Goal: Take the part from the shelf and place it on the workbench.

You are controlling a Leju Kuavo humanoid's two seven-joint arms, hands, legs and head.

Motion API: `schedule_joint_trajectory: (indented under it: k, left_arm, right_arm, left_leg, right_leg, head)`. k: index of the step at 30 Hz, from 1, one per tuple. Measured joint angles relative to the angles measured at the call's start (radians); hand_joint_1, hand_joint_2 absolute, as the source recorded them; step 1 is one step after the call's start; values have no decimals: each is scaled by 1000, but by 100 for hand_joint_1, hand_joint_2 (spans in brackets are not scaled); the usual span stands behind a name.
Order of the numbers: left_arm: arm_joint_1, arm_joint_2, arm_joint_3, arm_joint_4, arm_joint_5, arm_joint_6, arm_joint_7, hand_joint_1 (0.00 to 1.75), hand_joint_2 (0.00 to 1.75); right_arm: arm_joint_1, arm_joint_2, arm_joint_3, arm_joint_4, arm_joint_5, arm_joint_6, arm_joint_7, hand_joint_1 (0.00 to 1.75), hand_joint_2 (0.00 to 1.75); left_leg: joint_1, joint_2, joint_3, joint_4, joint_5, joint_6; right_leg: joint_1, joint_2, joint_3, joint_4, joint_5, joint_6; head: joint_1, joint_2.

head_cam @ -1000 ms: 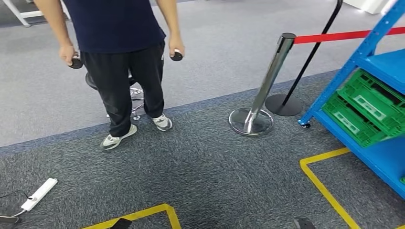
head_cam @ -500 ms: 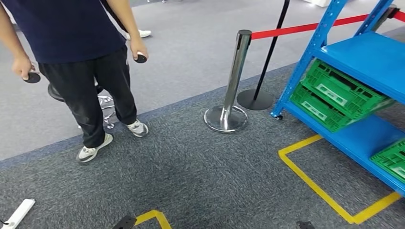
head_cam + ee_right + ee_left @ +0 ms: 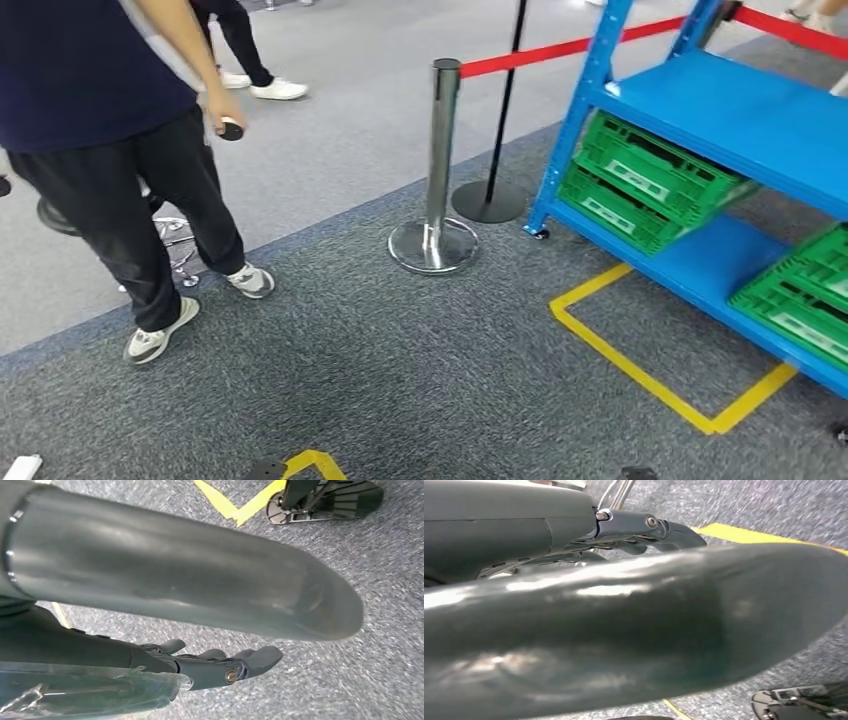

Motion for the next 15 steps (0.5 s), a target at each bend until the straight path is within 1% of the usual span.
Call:
schedule_joint_trajectory:
  k: [2, 3, 4, 5, 6, 7, 8, 9, 10, 11, 12, 13, 14, 15]
  left_arm:
    - [-2, -1, 0, 0, 0, 0, -3, 0, 0]
    - [-3, -1, 0, 0, 0, 0, -4, 0, 0]
    - [-3, -2, 0, 0, 0, -1, -4, 0, 0]
    - [-4, -4, 0, 0, 1, -2, -3, 0, 0]
    - [-3, -5, 0, 0, 2, -4, 0, 0, 0]
    - [-2, -7, 0, 0, 3, -6, 3, 0, 0]
    - [0, -8, 0, 0, 3, -9, 8, 0, 0]
    - [1, -9, 0, 0, 4, -11, 14, 0, 0]
    - [2, -10, 0, 0, 3, -12, 18, 0, 0]
    - [3, -11, 0, 0, 3, -13, 21, 0, 0]
    - [3, -11, 0, 1, 3, -14, 23, 0, 0]
    - [2, -12, 0, 1, 2, -14, 24, 0, 0]
    - [2, -12, 0, 1, 2, -14, 24, 0, 0]
    - [1, -12, 0, 1, 1, -14, 25, 0, 0]
  right_arm:
    - [1, 0, 0, 0, 1, -3, 9, 0, 0]
    - [2, 0, 0, 0, 5, -5, 12, 0, 0]
    - [2, 0, 1, 0, 10, -8, 15, 0, 0]
    - [2, 0, 4, 0, 15, -10, 17, 0, 0]
    - [1, -1, 7, 0, 20, -12, 18, 0, 0]
    - [0, -1, 10, 0, 22, -13, 18, 0, 0]
    - [0, -2, 13, -1, 23, -14, 17, 0, 0]
    - [1, -2, 15, -1, 24, -15, 15, 0, 0]
    - [2, -2, 18, -1, 27, -17, 11, 0, 0]
    - [3, -2, 21, -1, 32, -21, 7, 0, 0]
    - [4, -2, 24, -1, 37, -25, 3, 0, 0]
    - [3, -2, 27, -1, 41, -28, 0, 0, 0]
    - [2, -2, 30, -1, 44, -31, -2, 0, 0]
    - [3, -2, 33, -1, 46, -33, -3, 0, 0]
  left_leg:
    - [0, 11, 3, -2, -2, -8]
    - [2, 5, 3, 3, -8, -14]
    - [4, -8, -6, 24, -24, -19]
    - [6, -24, -24, 66, -51, -24]
    - [7, -41, -53, 129, -84, -27]
    - [7, -49, -88, 201, -117, -28]
    - [8, -52, -119, 261, -136, -28]
    - [8, -53, -138, 292, -137, -27]
    - [8, -55, -139, 284, -116, -24]
    - [8, -60, -121, 239, -81, -21]
    - [8, -74, -93, 174, -42, -18]
    - [9, -96, -62, 103, -11, -14]
    - [11, -114, -40, 51, 7, -13]
    - [11, -128, -27, 19, 14, -12]
  right_leg:
    - [1, 19, -1, -1, 1, -16]
    - [0, 27, -2, -2, 3, -23]
    - [-1, 35, -2, -4, 4, -29]
    - [-3, 44, -1, -5, 6, -35]
    - [-4, 52, -2, -5, 7, -39]
    - [-4, 62, -3, -5, 7, -42]
    - [-3, 73, -3, -5, 7, -43]
    - [-3, 84, -3, -5, 7, -43]
    - [-2, 96, -2, -5, 7, -43]
    - [-3, 107, -2, -5, 8, -42]
    - [-3, 118, -1, -5, 9, -40]
    - [-2, 128, -3, -2, 9, -37]
    - [-2, 138, -6, -1, 10, -33]
    - [-2, 146, -9, -1, 11, -27]
  head:
    - [-2, 0]
    - [-2, 0]
    - [-3, 0]
    - [-4, 0]
    - [-5, 0]
    - [-6, 0]
    - [-6, 0]
    - [-6, 0]
    - [-6, 0]
    - [-6, 0]
    - [-6, 0]
    - [-6, 0]
    - [-6, 0]
    - [-6, 0]
